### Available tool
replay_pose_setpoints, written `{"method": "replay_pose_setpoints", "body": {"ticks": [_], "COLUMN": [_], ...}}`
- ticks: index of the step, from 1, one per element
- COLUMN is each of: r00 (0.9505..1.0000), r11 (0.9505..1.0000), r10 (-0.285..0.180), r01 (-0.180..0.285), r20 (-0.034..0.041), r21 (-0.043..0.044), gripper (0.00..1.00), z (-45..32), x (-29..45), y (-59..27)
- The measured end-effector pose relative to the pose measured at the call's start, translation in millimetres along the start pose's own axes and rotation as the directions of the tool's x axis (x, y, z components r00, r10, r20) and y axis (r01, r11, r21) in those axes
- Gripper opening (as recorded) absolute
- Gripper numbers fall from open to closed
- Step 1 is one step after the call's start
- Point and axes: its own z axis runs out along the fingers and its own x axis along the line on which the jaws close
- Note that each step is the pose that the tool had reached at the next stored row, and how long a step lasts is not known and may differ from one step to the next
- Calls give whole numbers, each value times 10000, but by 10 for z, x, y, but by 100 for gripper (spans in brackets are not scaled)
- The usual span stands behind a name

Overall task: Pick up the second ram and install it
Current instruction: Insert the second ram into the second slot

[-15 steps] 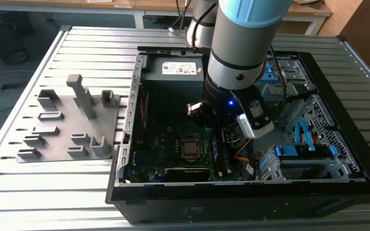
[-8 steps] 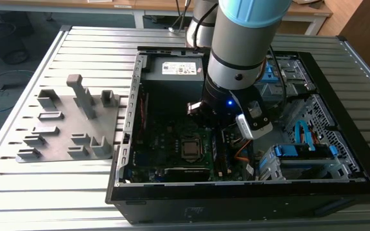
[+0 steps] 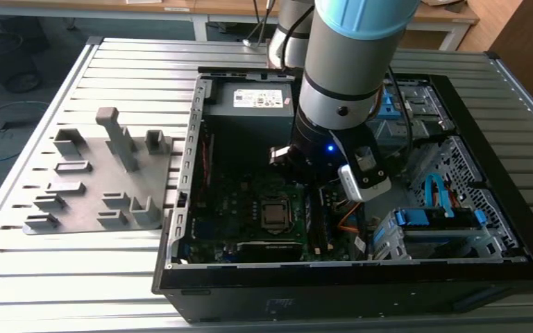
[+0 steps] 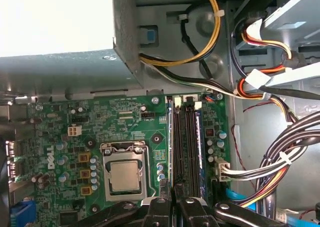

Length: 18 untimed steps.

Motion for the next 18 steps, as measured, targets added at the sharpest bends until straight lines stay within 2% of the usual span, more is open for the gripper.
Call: {"method": "replay_pose_setpoints", "body": {"ticks": [18], "r00": [9983], "r11": [9983], "r10": [575], "r01": [-575], "r20": [15], "r21": [8], "gripper": [14], "z": [0], "x": [0], "y": [0]}}
